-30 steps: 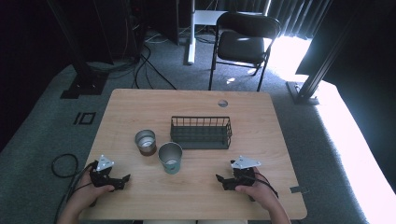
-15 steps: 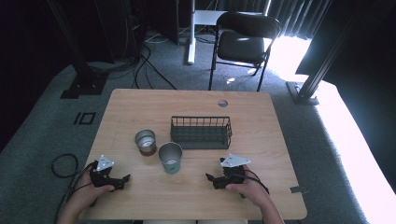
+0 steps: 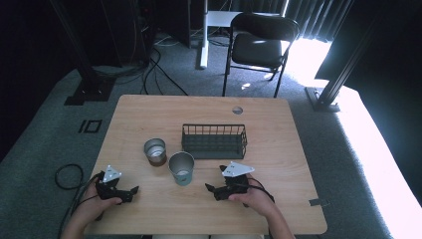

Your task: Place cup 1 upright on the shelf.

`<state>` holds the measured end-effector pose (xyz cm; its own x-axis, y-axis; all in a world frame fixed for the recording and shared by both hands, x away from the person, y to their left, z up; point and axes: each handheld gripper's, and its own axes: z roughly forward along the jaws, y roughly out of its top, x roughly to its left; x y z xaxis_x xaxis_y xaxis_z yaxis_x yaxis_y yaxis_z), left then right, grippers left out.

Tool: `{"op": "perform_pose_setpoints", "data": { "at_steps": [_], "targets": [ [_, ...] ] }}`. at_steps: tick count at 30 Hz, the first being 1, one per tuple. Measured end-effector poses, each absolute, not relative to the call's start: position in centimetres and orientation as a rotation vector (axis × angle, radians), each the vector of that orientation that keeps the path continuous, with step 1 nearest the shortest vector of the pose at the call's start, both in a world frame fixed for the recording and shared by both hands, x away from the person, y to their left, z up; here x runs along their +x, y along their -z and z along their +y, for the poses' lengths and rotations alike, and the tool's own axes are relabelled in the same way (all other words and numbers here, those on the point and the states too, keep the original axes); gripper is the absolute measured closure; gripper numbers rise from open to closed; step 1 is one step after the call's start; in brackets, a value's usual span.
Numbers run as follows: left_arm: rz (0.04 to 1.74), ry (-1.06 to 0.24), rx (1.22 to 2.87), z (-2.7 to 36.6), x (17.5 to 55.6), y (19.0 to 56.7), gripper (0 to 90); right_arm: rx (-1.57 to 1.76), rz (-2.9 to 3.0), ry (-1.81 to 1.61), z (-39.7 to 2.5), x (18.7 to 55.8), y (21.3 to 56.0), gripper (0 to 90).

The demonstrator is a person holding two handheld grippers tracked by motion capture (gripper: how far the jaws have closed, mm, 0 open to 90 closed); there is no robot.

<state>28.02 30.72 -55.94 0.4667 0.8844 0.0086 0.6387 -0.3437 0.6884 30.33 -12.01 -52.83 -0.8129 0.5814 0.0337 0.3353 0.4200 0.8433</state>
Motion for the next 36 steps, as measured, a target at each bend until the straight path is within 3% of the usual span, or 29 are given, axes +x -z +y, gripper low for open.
{"op": "perform_pose_setpoints", "data": {
  "at_steps": [36],
  "targets": [
    [1.26,-0.514,2.097,30.7,28.0,55.9,0.9,0.631,2.386,-1.525,-4.0,32.0,52.4,12.3]
  ]
}}
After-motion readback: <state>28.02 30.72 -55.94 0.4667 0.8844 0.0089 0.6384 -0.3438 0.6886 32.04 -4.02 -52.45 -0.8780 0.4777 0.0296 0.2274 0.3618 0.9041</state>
